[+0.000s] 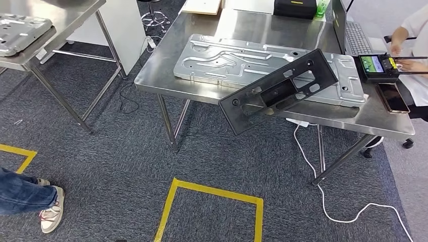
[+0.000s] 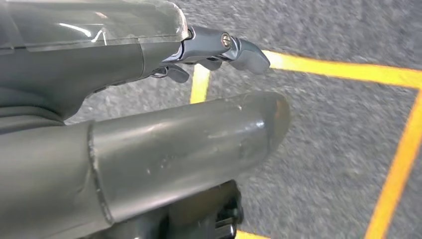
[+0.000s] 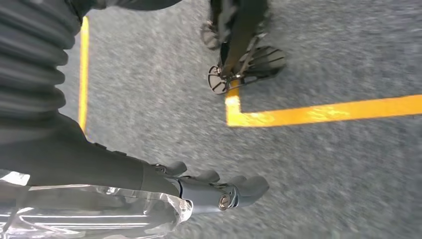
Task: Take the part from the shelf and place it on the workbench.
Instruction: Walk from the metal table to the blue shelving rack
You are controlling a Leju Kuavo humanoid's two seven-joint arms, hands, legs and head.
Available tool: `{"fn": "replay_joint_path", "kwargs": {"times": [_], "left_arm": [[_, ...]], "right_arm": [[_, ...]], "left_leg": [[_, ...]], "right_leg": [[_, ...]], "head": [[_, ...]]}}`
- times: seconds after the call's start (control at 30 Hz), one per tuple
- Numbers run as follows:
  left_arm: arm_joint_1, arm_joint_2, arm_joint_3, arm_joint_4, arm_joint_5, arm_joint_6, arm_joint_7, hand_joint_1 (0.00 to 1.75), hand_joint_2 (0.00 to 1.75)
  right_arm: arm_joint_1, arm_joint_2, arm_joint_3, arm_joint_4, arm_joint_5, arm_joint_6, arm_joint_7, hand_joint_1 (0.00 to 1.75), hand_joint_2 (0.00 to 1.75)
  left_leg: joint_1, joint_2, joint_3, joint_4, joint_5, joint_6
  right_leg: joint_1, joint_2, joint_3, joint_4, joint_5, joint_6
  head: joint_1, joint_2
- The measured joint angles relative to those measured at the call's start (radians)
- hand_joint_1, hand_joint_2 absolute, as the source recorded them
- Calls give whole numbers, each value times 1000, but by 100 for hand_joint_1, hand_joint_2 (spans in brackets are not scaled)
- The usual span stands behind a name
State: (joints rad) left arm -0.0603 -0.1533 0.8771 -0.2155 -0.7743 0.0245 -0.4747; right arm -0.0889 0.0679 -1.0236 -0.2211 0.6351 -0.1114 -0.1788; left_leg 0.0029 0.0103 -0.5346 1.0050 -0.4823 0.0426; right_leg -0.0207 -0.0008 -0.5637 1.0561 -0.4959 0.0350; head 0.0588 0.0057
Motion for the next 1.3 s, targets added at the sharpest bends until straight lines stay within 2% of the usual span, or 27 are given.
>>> {"fn": "replay_joint_path", "kwargs": {"times": [0.03, 0.1, 0.17, 0.23, 0.3, 0.33, 0.37, 0.4, 0.47, 0.53, 0.63, 0.7, 0.73, 0.8, 0.83, 0.87, 0.9, 0.93, 0.97, 1.0, 1.03, 1.07, 1.1, 1.13, 1.17, 1.23, 1.3], "left_arm": [[-1, 0, 0, 0, 0, 0, -5, 0, 0], [-3, 0, 2, 0, 0, -1, -10, 0, 0], [-2, 0, 3, 0, 0, -1, -14, 0, 0], [-2, 0, 4, 0, -1, 0, -19, 0, 0], [-1, 0, 4, 0, -4, 5, -21, 0, 0], [0, 0, 4, 0, -7, 10, -18, 0, 0], [1, -1, 4, 0, -10, 15, -14, 0, 0], [2, -1, 4, 0, -14, 21, -9, 0, 0], [2, 0, 6, 0, -18, 31, 4, 0, 0], [1, 1, 8, 0, -20, 39, 15, 0, 0], [3, 1, 12, 0, -25, 45, 28, 0, 0], [6, 1, 13, 0, -30, 46, 33, 0, 0], [6, 1, 14, 0, -32, 46, 34, 0, 0], [7, 1, 14, 0, -34, 46, 35, 0, 0], [8, 1, 14, 0, -35, 46, 35, 0, 0], [8, 1, 14, 0, -36, 45, 35, 0, 0], [9, 0, 14, 0, -36, 44, 34, 0, 0], [9, 0, 14, 0, -36, 43, 32, 0, 0], [8, -1, 14, 0, -36, 41, 29, 0, 0], [8, -3, 14, 0, -36, 40, 26, 0, 0], [8, -5, 14, 0, -36, 39, 24, 0, 0], [6, -6, 14, 0, -36, 39, 21, 0, 0], [6, -7, 14, 0, -36, 38, 20, 0, 0], [5, -6, 14, 0, -36, 37, 18, 0, 0], [5, -6, 14, 0, -36, 36, 17, 0, 0], [7, -5, 15, 0, -36, 33, 17, 0, 0], [7, -5, 15, 0, -36, 30, 18, 0, 0]], "right_arm": [[-1, 2, 0, 0, 0, -2, -7, 0, 0], [0, 5, 0, 0, -1, -3, -12, 0, 0], [1, 9, 0, 1, -3, -7, -16, 0, 0], [0, 13, 0, 1, -1, -32, -28, 0, 0], [0, 18, 1, 1, 5, -80, -38, 0, 0], [-1, 20, 1, 1, 7, -90, -39, 0, 0], [-1, 22, 1, 1, 4, -86, -38, 0, 0], [-1, 22, 1, 1, -2, -69, -41, 0, 0], [-1, 24, 1, 1, -13, -42, -58, 0, 0], [0, 27, 0, 1, -10, -37, -75, 0, 0], [1, 29, 1, 2, 8, -47, -79, 0, 0], [1, 31, 1, 2, 16, -55, -74, 0, 0], [1, 31, 1, 2, 19, -58, -72, 0, 0], [1, 33, 2, 3, 22, -61, -69, 0, 0], [2, 33, 3, 3, 24, -63, -68, 0, 0], [3, 33, 4, 3, 27, -64, -66, 0, 0], [4, 33, 6, 3, 30, -64, -65, 0, 0], [5, 33, 7, 4, 32, -64, -66, 0, 0], [6, 33, 8, 4, 34, -64, -67, 0, 0], [5, 33, 9, 3, 34, -64, -70, 0, 0], [4, 34, 9, 3, 34, -64, -73, 0, 0], [4, 34, 10, 3, 35, -64, -75, 0, 0], [4, 35, 12, 3, 35, -64, -77, 0, 0], [4, 36, 14, 3, 37, -64, -79, 0, 0], [5, 38, 16, 4, 39, -65, -80, 0, 0], [7, 42, 18, 4, 45, -69, -81, 0, 0], [12, 46, 20, 4, 52, -76, -81, 0, 0]], "left_leg": [[-2, 0, -2, 4, -2, -5], [-3, 0, -4, 6, -3, -15], [0, -1, -9, 20, -16, -27], [4, -3, -44, 98, -67, -38], [7, -3, -107, 238, -131, -45], [8, -3, -131, 289, -145, -47], [9, -3, -139, 305, -139, -47], [9, -3, -127, 279, -114, -47], [9, -2, -64, 141, -44, -41], [5, -1, -20, 36, -11, -32], [1, -11, -17, 14, -6, -16], [5, -18, -12, 4, 4, -1], [7, -21, -10, -1, 8, 5], [5, -29, -15, -1, 12, 10], [3, -34, -16, 0, 12, 11], [1, -41, -17, 1, 13, 11], [0, -49, -18, 2, 13, 12], [-1, -59, -17, 3, 13, 11], [-1, -70, -17, 6, 12, 10], [0, -79, -19, 7, 12, 9], [-1, -88, -21, 10, 12, 5], [0, -95, -25, 12, 12, 0], [1, -103, -29, 13, 13, -6], [0, -113, -33, 15, 14, -12], [2, -112, -35, 18, 13, -18], [0, -79, -54, 60, -19, -29], [3, -33, -108, 178, -85, -41]], "right_leg": [[2, 0, 12, -29, 5, -5], [6, 2, 12, -36, 3, -16], [3, 1, 13, -40, 6, -30], [-1, 0, 13, -44, 9, -41], [-1, -1, 10, -43, 9, -45], [0, -1, 10, -42, 9, -45], [0, -1, 10, -40, 9, -45], [0, 0, 10, -39, 8, -45], [0, 2, 11, -35, 6, -41], [3, 0, 8, -31, 4, -33], [5, -7, 10, -36, 6, -14], [3, -9, 4, -15, -16, -4], [2, -8, -14, 25, -44, 0], [1, -5, -75, 156, -113, 4], [1, -4, -104, 217, -136, 5], [1, -3, -119, 247, -138, 6], [1, -2, -116, 240, -120, 4], [1, 3, -92, 191, -86, 1], [1, 15, -55, 115, -47, -4], [0, 38, -21, 48, -23, -8], [2, 60, 4, -5, -6, -12], [3, 75, 16, -32, -2, -15], [5, 81, 17, -35, -4, -17], [6, 71, 18, -39, -1, -20], [4, 57, 21, -41, 1, -24], [-2, 29, 25, -49, 4, -36], [-1, 0, 25, -50, 4, -44]], "head": [[0, 0], [-1, 0], [-1, 0], [-1, 0], [-2, 0], [-1, 0], [-1, 0], [-2, 0], [-2, 0], [-1, 0], [0, 0], [0, 0], [0, 0], [0, 0], [0, 0], [0, 0], [0, 0], [0, 0], [0, 0], [0, 0], [0, 0], [0, 0], [0, 0], [0, 0], [0, 0], [-3, 0], [-6, 0]]}}
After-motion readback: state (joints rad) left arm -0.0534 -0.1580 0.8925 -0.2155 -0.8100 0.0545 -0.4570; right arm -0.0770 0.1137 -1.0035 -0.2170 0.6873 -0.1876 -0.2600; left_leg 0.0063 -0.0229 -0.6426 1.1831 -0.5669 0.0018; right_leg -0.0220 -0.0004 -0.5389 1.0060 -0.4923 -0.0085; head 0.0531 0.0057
